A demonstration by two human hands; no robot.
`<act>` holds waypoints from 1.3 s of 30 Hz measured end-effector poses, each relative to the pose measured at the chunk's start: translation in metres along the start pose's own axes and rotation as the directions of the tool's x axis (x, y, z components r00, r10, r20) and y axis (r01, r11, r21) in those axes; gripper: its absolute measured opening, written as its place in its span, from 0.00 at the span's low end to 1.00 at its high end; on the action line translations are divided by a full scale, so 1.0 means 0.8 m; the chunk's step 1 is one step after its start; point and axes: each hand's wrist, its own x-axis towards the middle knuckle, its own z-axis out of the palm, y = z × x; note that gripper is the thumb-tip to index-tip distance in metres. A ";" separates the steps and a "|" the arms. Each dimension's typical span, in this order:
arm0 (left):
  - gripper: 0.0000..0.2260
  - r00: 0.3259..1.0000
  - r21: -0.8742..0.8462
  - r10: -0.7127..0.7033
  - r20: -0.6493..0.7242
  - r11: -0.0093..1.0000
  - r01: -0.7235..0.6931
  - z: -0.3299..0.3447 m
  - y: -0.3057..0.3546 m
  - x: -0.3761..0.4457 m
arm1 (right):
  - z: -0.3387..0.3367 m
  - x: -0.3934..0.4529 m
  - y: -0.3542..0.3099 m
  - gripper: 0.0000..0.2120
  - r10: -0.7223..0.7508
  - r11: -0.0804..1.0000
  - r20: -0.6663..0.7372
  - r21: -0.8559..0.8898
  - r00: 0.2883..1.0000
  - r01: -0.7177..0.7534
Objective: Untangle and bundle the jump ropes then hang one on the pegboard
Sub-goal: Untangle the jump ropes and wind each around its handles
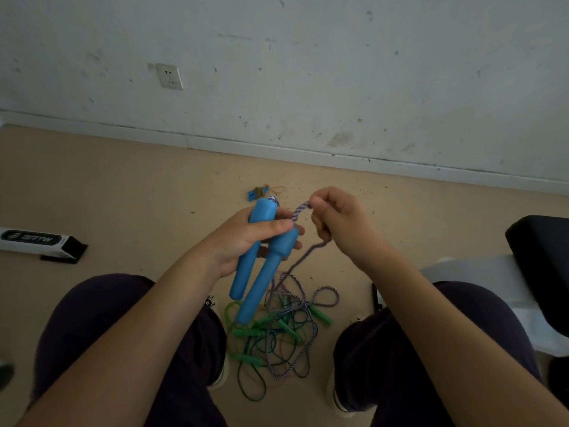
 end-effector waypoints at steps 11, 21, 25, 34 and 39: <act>0.17 0.986 0.214 -0.051 0.158 0.977 0.016 0.003 -0.002 -0.004 | -0.001 -0.002 -0.007 0.09 -0.047 0.999 0.121 0.004 0.992 0.047; 0.15 0.977 0.201 -0.085 0.198 0.979 0.045 -0.002 -0.003 -0.005 | 0.010 -0.004 0.004 0.16 0.006 0.998 0.290 -0.062 0.957 0.013; 0.18 0.976 0.208 -0.083 0.202 0.977 0.040 0.000 -0.006 -0.005 | 0.013 -0.003 0.009 0.17 -0.002 0.996 0.332 -0.082 0.943 0.031; 0.21 0.962 0.259 -0.188 0.196 0.956 0.134 -0.003 0.002 -0.008 | -0.004 0.007 0.004 0.15 -0.007 1.000 0.061 -0.019 0.998 0.008; 0.18 0.964 0.326 -0.210 0.161 0.934 0.149 -0.008 0.003 -0.011 | -0.021 0.009 0.005 0.16 0.050 0.998 -0.036 0.046 0.998 -0.048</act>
